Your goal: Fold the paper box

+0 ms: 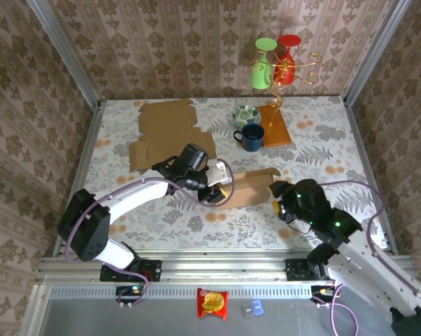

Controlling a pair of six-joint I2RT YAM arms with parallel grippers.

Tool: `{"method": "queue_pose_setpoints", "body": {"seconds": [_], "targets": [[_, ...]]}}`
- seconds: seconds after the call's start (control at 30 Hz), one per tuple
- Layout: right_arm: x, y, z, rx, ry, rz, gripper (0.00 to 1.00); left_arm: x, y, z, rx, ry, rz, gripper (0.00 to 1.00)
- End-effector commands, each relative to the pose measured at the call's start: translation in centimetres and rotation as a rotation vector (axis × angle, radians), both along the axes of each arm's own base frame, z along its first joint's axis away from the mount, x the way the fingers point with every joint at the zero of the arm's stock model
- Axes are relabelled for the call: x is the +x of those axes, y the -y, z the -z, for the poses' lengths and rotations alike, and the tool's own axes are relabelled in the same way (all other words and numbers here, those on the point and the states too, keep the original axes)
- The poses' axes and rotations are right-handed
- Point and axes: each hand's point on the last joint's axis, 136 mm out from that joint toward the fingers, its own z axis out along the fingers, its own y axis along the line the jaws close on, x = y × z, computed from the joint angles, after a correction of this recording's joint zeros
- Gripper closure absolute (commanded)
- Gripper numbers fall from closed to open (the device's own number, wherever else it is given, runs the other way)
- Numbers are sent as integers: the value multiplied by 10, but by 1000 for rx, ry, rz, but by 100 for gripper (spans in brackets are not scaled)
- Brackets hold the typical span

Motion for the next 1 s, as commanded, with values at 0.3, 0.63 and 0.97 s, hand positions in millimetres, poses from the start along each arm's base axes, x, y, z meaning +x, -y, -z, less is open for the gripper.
{"method": "queue_pose_setpoints", "body": {"seconds": [0.3,0.63,0.97], "targets": [[46,-53,-25,-39,152,-54,40,-6,-16,25,94,-23,-56,61],[20,-38,37,-102,-95,-15,63,-9,-15,22,86,-8,-44,54],[12,-36,52,-163,-205,-21,66,-18,-16,19,69,-4,-12,51]]}}
